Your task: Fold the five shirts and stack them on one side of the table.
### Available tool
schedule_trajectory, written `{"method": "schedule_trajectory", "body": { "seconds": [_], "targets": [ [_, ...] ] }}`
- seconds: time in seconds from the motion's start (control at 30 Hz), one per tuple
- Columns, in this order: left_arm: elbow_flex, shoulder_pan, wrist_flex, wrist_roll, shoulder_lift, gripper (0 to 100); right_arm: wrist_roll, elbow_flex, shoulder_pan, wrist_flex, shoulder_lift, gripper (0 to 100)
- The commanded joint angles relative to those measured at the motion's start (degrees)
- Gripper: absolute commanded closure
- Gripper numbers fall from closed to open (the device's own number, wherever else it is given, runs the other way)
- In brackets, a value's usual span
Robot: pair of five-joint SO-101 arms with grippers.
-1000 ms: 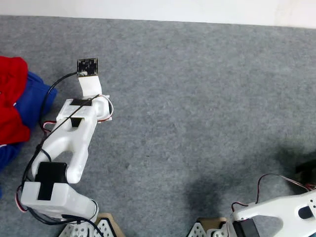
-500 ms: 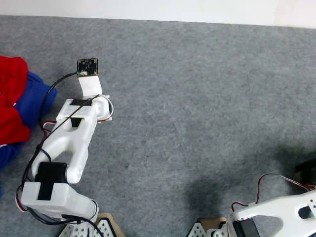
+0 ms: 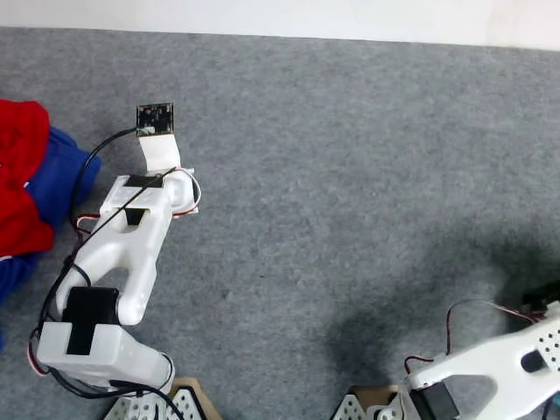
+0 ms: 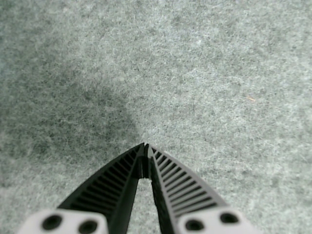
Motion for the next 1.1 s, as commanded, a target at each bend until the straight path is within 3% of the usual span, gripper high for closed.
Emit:
{"method": "schedule_trajectory", "body": {
  "seconds": [0.0, 0.23, 0.43, 0.87, 0.97, 1.07],
  "targets": [
    [-0.5, 0.0, -0.9, -0.4, -0.4, 99, 0.5, -5.8, -3.1, -1.9, -4.4, 99.1],
    [-0.6, 0.0, -0.9, -0.4, -0.4, 99, 0.8, -5.7, -4.7, -3.2, -3.5, 97.9],
    [-1.2, -0.3, -0.8, -0.4, -0.5, 99, 0.5, -6.1, -5.2, -3.0, -2.4, 75.4],
    [-2.9, -3.6, -0.3, -0.3, -1.0, 99, -6.8, -3.6, -10.9, 1.1, -18.3, 79.2],
    [-5.1, -4.6, 2.7, -0.1, -0.5, 98, -6.8, 5.3, -13.5, 1.1, -25.7, 79.3],
    [-5.8, -6.1, 3.6, 0.2, -0.4, 91, -6.8, 22.6, -15.7, 1.1, -36.3, 79.6]
  ]
}}
